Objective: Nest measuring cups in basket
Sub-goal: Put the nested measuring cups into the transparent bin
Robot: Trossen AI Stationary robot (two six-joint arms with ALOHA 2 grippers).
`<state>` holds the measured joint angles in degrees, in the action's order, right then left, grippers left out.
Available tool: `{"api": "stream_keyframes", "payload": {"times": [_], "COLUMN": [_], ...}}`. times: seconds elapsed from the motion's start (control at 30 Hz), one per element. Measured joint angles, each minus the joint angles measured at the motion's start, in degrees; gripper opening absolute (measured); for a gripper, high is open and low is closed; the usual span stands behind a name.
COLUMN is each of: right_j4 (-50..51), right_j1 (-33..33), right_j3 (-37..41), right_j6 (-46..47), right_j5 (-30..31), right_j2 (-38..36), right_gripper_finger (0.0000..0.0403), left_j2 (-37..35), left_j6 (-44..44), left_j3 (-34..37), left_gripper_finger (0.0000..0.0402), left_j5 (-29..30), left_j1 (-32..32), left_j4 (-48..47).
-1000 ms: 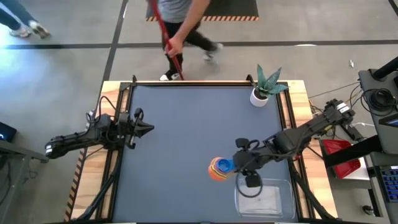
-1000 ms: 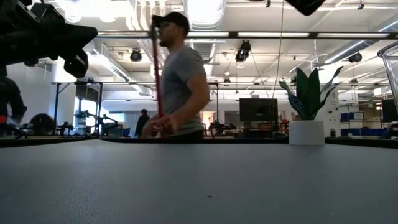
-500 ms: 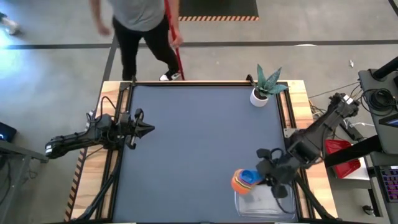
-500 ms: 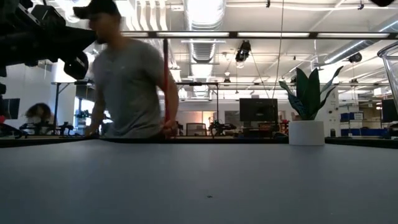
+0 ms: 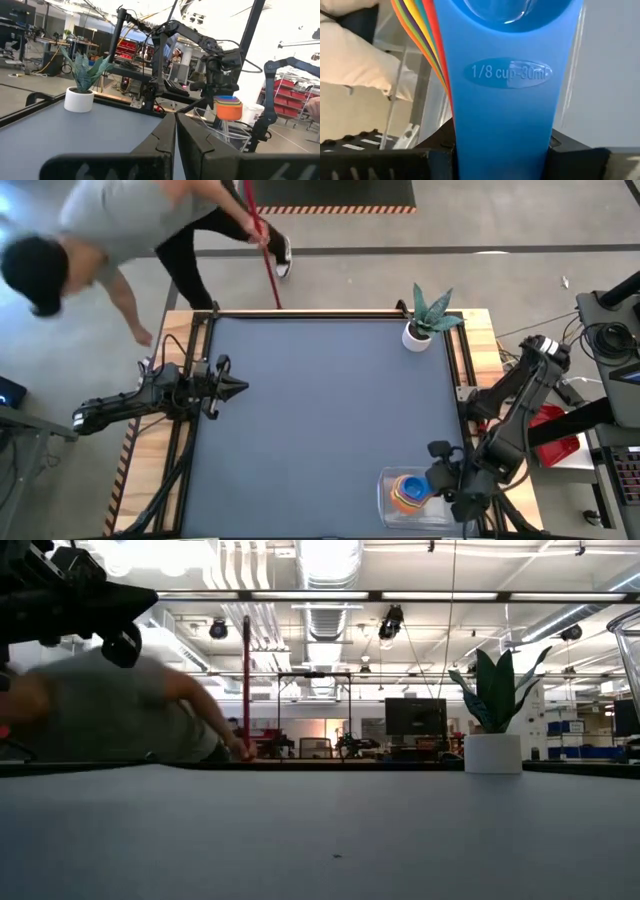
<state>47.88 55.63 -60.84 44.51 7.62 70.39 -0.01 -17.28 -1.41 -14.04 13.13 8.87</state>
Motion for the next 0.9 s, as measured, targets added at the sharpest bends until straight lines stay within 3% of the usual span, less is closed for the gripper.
{"api": "stream_keyframes", "payload": {"times": [0.4, 0.9], "right_j4": [5.4, 6.0], "right_j1": [0.6, 0.6], "right_j3": [0.0, 4.1], "right_j6": [1.8, 0.4], "right_j5": [-0.1, 0.5], "right_j2": [6.4, 8.9], "right_gripper_finger": [0.0119, 0.0121], "left_j2": [0.3, 0.5], "left_j6": [0.0, 0.0], "left_j3": [0.0, 0.0], "left_gripper_finger": [0.0000, 0.0000], "left_j5": [0.0, 0.0], "left_j1": [0.0, 0.0], "left_j4": [0.0, 0.0]}}
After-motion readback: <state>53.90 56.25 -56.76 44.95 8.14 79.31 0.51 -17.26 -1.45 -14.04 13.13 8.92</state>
